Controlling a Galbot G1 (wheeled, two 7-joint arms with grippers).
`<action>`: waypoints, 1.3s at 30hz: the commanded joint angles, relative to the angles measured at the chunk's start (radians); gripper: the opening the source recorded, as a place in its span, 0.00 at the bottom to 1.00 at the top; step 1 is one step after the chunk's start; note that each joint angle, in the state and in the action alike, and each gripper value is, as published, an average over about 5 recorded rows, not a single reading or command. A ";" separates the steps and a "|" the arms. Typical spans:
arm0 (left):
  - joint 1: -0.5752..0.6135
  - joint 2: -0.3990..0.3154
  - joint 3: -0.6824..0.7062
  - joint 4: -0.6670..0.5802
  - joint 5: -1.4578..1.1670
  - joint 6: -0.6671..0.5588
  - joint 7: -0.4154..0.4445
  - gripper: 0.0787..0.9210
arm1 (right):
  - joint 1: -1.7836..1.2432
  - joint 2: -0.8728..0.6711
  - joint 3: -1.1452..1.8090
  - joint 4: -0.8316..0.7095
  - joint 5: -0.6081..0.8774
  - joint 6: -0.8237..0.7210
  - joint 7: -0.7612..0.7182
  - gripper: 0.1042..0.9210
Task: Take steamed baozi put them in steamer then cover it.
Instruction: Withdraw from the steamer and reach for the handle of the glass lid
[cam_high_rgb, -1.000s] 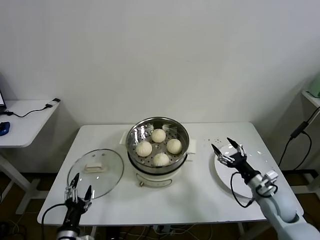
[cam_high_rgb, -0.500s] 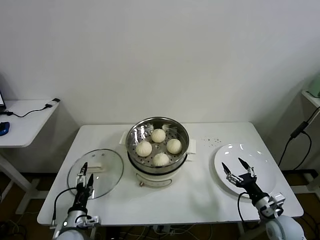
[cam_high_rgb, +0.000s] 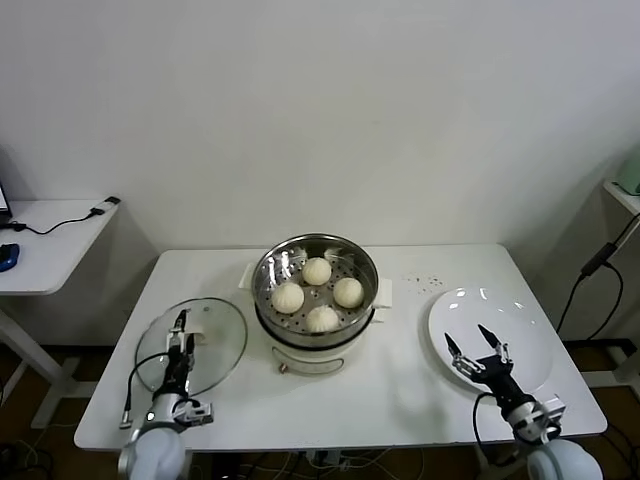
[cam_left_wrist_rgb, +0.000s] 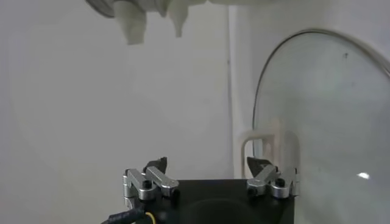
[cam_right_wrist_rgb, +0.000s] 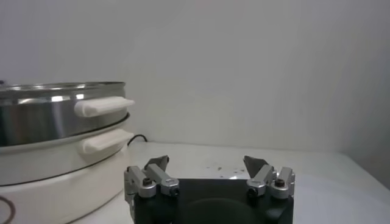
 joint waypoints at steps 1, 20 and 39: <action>-0.078 0.007 0.024 0.091 0.015 0.033 -0.009 0.88 | -0.007 0.015 0.009 -0.006 -0.029 0.004 -0.001 0.88; -0.089 0.037 0.026 0.099 -0.010 0.022 0.024 0.62 | -0.008 0.038 0.006 -0.026 -0.089 0.024 -0.021 0.88; 0.026 0.100 0.009 -0.174 -0.099 0.065 0.061 0.08 | 0.004 0.032 -0.006 -0.032 -0.096 0.035 -0.025 0.88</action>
